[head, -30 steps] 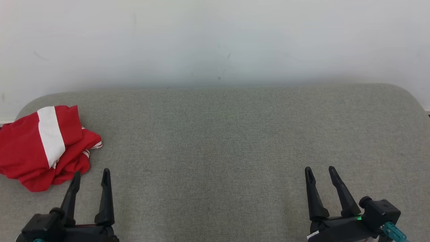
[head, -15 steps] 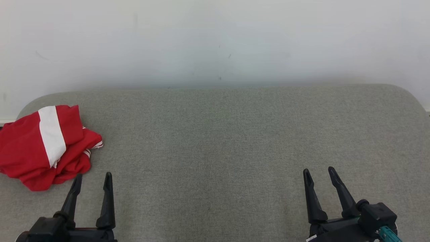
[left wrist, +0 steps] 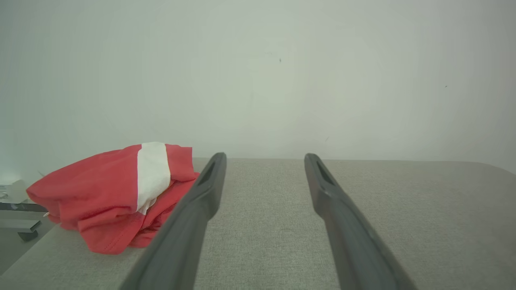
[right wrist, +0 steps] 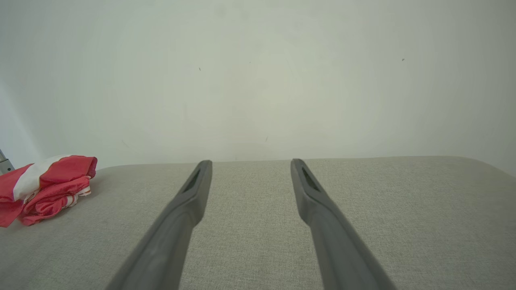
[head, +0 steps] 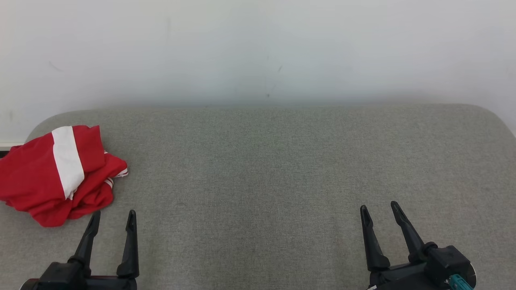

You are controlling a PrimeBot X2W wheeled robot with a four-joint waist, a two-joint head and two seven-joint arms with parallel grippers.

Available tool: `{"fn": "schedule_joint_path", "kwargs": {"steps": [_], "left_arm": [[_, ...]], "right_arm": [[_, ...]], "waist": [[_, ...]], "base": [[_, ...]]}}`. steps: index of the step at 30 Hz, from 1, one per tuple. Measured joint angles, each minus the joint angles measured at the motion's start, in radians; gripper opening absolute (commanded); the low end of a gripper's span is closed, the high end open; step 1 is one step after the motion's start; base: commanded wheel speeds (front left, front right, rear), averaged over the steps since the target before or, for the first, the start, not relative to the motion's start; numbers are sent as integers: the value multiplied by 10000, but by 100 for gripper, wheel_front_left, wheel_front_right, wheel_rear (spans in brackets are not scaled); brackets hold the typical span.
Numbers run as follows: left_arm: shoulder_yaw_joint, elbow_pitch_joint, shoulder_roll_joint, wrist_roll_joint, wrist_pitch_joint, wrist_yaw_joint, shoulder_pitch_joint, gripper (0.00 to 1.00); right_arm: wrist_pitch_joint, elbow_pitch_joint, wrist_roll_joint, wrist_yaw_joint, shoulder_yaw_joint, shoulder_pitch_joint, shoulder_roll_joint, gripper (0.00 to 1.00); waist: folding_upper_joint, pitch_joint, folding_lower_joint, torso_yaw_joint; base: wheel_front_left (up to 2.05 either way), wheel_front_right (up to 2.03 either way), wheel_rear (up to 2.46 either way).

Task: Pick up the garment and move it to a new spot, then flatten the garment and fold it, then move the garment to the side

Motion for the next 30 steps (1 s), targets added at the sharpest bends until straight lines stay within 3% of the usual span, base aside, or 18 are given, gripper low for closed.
{"fn": "schedule_joint_path", "kwargs": {"steps": [19, 30], "left_arm": [[69, 744, 0, -190, -8, -38, -30, 100], [86, 1005, 75, -261, 184, 182, -248, 100]], "right_arm": [[-2, 173, 86, 0, -8, 58, 4, 100], [-25, 403, 174, 0, 6, 188, 8, 100]], "waist": [[0, -43, 0, 227], [0, -62, 0, 966]], "base": [[0, 0, 0], [0, 0, 0]]}}
